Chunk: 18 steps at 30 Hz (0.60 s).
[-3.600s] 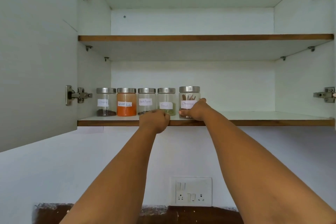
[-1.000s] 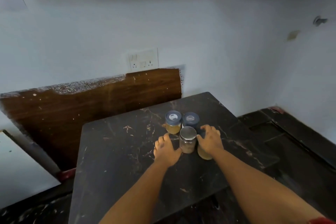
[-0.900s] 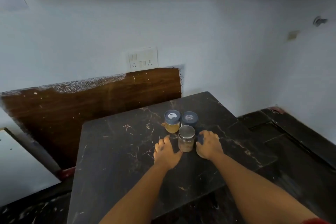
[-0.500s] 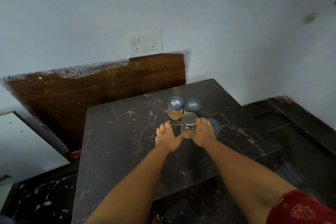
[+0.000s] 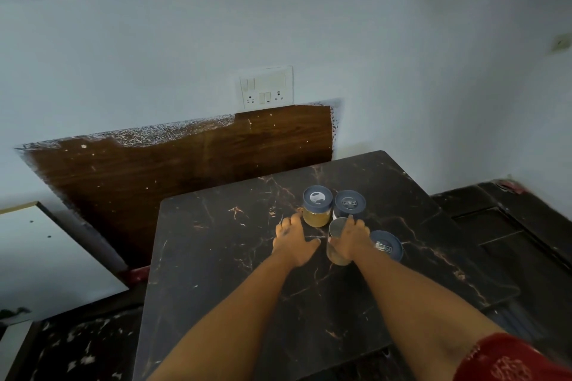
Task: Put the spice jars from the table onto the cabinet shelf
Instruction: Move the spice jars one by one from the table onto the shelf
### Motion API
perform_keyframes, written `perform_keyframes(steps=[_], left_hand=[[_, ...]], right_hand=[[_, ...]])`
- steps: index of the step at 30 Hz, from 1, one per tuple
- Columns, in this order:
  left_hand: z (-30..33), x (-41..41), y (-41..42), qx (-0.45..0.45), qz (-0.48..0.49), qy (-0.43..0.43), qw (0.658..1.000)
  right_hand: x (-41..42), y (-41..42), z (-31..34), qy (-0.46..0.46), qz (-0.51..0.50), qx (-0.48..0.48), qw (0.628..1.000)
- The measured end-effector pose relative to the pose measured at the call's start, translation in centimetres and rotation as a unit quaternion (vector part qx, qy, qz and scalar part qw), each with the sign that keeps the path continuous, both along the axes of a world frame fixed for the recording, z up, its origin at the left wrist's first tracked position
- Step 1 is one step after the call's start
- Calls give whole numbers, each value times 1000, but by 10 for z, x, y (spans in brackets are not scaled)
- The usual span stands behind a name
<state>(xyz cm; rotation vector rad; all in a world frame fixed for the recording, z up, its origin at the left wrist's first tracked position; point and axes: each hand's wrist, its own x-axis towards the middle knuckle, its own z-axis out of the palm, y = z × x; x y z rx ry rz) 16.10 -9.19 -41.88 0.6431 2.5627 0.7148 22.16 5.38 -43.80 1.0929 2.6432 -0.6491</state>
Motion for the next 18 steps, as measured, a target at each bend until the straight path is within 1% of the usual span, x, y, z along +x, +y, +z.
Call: perform_keyframes(steps=[3, 5, 8, 10, 12, 13, 14, 15, 16, 17, 18], left_hand=[[-2, -10, -1, -8, -4, -6, 1000], [-4, -14, -1, -9, -8, -17, 1000], [-11, -16, -3, 13, -16, -53, 998], [-13, -15, -3, 58, -26, -92, 994], [-9, -11, -2, 137, 11, -142, 980], [-6, -11, -2, 187, 47, -162, 968], [-3, -13, -3, 234, 80, -178, 952], [2, -14, -4, 276, 102, -200, 935], [5, -17, -5, 313, 116, -234, 913], [9, -18, -6, 343, 129, -271, 890], [14, -18, -6, 365, 143, -301, 869]], right_hand=[[-5, -2, -2, 6, -5, 31, 999], [-6, -3, 2, 24, -26, 46, 998], [-11, -6, 20, 106, -81, 30, 991], [-18, -9, 37, 141, -110, -22, 984], [-26, -8, 52, 144, -150, -137, 969], [-29, -7, 56, 153, -170, -215, 949], [-30, -5, 59, 178, -193, -301, 917], [-29, -4, 64, 208, -214, -387, 872], [-27, -3, 67, 240, -234, -454, 826], [-25, -1, 69, 271, -246, -501, 784], [-22, 0, 70, 292, -246, -531, 756]])
